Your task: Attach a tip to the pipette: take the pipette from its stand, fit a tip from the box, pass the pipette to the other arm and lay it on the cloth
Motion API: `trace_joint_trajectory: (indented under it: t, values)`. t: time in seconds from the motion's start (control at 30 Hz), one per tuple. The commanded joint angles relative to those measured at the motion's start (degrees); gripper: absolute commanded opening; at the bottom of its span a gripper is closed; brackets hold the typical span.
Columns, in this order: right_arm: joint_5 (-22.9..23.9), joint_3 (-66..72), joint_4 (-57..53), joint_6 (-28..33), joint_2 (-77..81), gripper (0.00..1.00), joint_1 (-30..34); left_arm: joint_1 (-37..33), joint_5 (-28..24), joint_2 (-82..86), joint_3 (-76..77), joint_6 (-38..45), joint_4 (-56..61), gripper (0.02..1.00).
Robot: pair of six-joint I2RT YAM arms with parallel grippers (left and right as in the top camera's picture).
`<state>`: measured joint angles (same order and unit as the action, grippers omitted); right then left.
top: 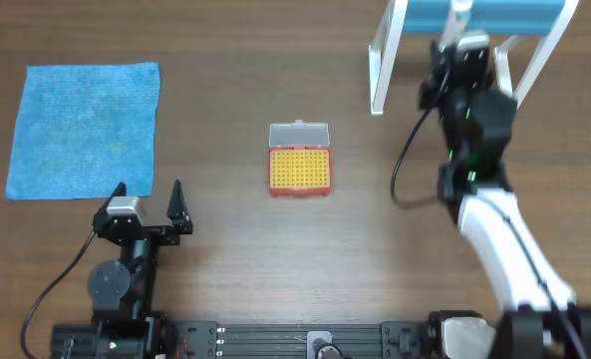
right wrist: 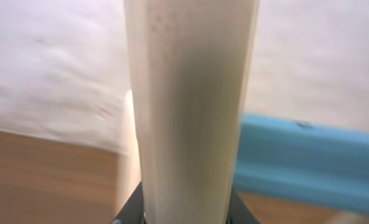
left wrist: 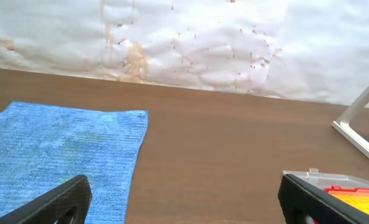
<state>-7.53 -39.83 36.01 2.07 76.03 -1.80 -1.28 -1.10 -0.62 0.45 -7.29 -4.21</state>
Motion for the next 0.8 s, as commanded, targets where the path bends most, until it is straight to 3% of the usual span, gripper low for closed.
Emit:
trace_joint_trajectory:
  t: [0.03, 0.2, 0.4, 0.63, 0.8]
  values:
    - [-15.0, 11.6, 7.5, -0.1, -8.9, 0.075, -7.7, 0.2, 0.5, 0.4, -0.1, 0.7, -0.3, 0.969]
    - [-17.2, 16.3, 27.1, -6.3, -2.8, 0.071, -18.2, 0.2, 0.5, 0.4, -0.1, 0.7, -0.3, 0.972]
    - [-17.6, 10.1, 34.5, -8.3, 14.3, 0.073, -24.4, 0.2, 0.5, 0.4, -0.1, 0.7, -0.3, 0.969]
    - [-17.7, 6.3, 32.2, -8.3, 21.2, 0.073, -29.0, 0.2, 0.5, 0.4, -0.1, 0.7, -0.3, 0.969]
    - [-17.6, 6.3, 32.0, -8.2, 21.6, 0.073, -28.7, 0.2, 0.5, 0.4, -0.1, 0.7, -0.3, 0.972]
